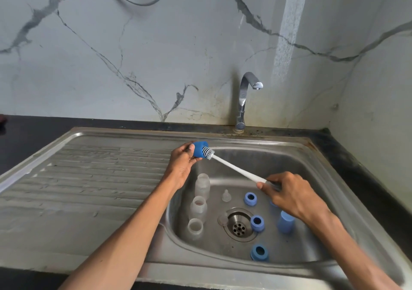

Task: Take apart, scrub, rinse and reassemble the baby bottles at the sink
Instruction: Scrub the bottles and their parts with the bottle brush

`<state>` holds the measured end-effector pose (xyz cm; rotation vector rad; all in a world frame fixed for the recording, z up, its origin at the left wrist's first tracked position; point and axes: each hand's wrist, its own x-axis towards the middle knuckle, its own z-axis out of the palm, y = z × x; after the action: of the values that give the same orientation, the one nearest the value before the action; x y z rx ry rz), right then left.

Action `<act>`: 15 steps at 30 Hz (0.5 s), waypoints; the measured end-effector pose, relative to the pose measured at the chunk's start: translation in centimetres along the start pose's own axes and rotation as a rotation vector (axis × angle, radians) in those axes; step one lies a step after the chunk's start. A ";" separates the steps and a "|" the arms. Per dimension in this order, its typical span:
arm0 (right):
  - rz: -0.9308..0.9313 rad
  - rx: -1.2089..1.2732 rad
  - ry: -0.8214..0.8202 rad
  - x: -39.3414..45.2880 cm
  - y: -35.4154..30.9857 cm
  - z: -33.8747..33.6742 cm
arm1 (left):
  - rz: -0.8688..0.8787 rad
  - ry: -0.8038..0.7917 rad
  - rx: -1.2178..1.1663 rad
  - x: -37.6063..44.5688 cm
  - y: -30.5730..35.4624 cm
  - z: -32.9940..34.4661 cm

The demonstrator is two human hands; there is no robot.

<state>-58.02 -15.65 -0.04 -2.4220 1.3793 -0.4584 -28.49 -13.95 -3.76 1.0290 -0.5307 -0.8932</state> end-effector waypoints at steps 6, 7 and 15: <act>-0.043 -0.050 0.061 -0.3 0.5 -1.7 | -0.040 -0.091 0.137 -0.2 -0.7 -0.2; -0.017 -0.058 0.081 -0.3 0.5 -1.9 | -0.044 -0.129 0.155 -0.3 -0.8 -0.1; 0.040 0.035 -0.020 0.3 0.6 -0.8 | 0.090 -0.087 0.045 -0.8 -0.2 0.5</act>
<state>-58.71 -16.26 0.49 -2.3605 1.3979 -0.4436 -29.38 -13.63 -3.74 1.0027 -0.6681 -0.8518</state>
